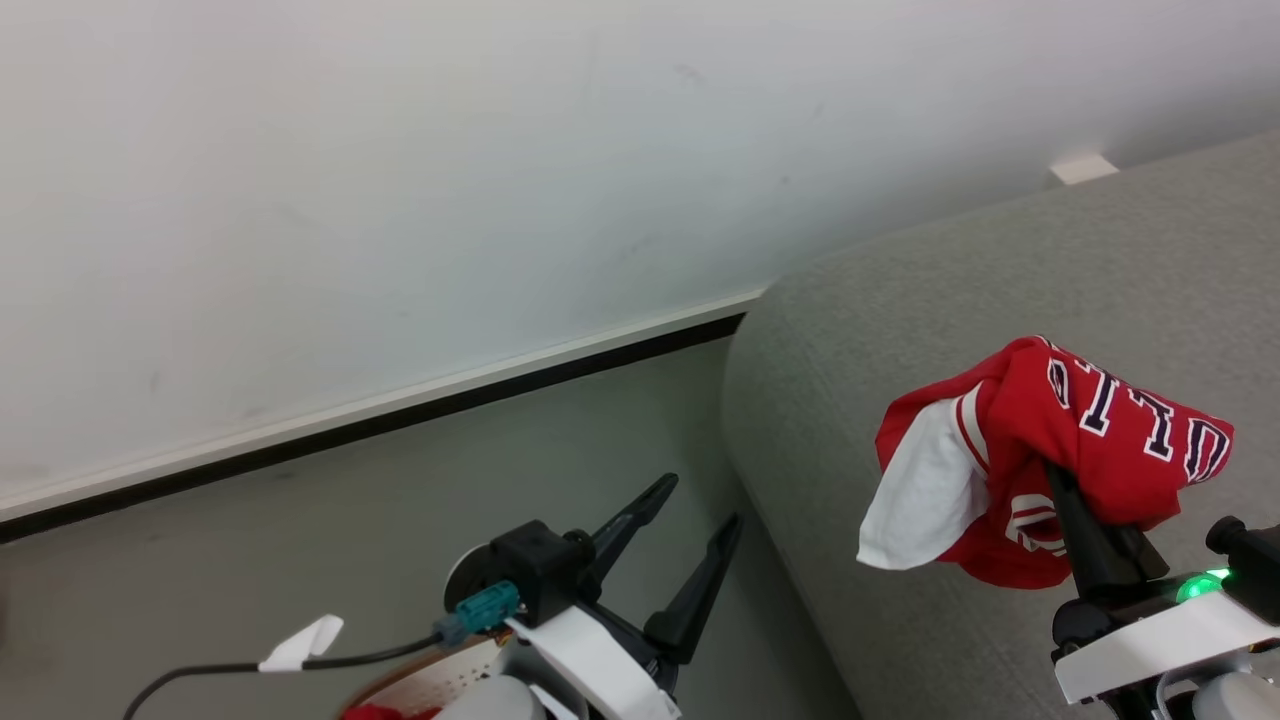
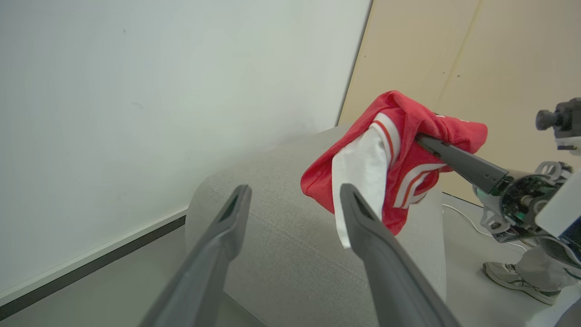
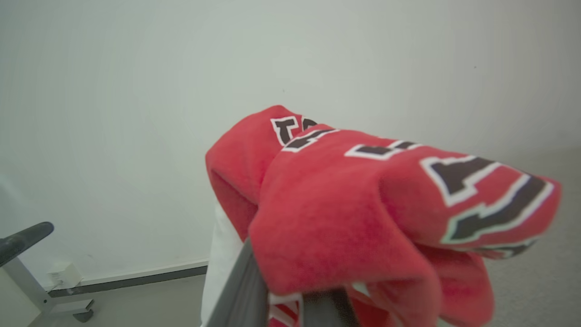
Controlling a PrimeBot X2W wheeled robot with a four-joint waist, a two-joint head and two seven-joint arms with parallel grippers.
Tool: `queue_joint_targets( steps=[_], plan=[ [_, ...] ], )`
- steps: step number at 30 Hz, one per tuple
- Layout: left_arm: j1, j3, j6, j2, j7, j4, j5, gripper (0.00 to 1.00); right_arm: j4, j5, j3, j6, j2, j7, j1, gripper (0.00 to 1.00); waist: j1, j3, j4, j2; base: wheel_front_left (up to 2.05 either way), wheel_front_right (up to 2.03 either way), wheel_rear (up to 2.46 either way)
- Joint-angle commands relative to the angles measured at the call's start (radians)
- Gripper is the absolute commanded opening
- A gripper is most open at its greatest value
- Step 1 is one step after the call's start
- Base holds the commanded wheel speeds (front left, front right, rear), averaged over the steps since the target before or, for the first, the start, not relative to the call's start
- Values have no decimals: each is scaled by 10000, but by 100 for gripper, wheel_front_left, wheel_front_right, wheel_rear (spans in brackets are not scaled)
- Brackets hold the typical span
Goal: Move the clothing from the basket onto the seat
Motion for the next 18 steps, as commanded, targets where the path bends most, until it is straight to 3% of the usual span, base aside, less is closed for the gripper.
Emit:
queue_joint_targets(
  steps=[1,10,18],
  plan=[
    [12,53,8,60,-38,2,138,100,-113,-131,-134,-18,42,-12,128,0,0,301,-1010,-1,0,0,0],
    [-147,240,-78,45,-85,300,476,100,-540,-612,-858,-18,358,22,415,0,0,624,-1933,-1,0,0,0],
    [-430,274,-232,-10,-90,383,710,100,-741,-519,-1148,-18,131,456,-308,0,0,1069,-1879,-1,0,0,0]
  ],
)
